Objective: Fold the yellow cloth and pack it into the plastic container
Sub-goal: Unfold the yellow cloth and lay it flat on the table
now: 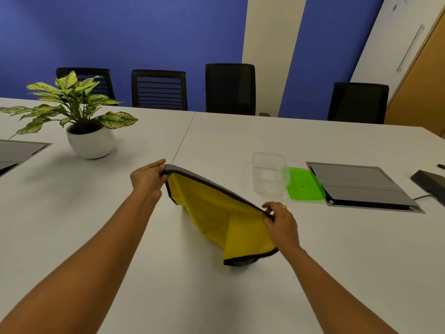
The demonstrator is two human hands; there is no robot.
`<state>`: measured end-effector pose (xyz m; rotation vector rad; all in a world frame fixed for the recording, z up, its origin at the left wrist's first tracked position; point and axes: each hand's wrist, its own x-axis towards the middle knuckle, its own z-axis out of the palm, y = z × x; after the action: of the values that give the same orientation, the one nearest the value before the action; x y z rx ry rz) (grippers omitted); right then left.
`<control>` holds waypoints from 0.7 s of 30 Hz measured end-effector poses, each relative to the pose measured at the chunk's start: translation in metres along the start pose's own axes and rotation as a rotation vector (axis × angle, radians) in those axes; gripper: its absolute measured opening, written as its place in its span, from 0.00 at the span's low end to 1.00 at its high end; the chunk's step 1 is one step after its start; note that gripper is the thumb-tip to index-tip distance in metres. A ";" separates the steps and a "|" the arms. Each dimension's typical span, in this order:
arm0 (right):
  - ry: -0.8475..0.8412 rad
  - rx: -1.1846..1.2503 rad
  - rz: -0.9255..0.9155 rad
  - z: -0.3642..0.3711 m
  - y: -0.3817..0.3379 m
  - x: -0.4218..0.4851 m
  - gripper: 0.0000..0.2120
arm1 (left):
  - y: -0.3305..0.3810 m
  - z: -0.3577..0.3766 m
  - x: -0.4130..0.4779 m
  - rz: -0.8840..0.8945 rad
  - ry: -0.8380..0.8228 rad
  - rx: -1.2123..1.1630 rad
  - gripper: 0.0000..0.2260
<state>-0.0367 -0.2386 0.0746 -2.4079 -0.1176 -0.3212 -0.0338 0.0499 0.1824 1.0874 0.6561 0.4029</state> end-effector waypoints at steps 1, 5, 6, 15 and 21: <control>0.010 -0.046 0.018 -0.004 0.007 0.003 0.11 | 0.001 -0.004 0.006 -0.007 0.022 0.001 0.11; 0.090 -0.106 0.097 -0.021 0.023 0.016 0.07 | -0.002 -0.018 0.029 -0.046 0.086 0.052 0.10; 0.115 -0.103 0.115 -0.024 0.023 0.022 0.07 | -0.003 -0.019 0.035 -0.059 0.097 0.066 0.11; 0.224 0.295 0.232 -0.043 -0.021 0.115 0.07 | 0.023 0.021 0.076 -0.076 0.057 0.039 0.12; 0.363 0.316 0.120 -0.074 -0.056 0.152 0.07 | 0.071 0.056 0.075 0.020 -0.075 -0.061 0.15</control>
<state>0.0858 -0.2453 0.2035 -2.0002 0.1314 -0.6274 0.0605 0.0867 0.2426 1.0472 0.5636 0.3955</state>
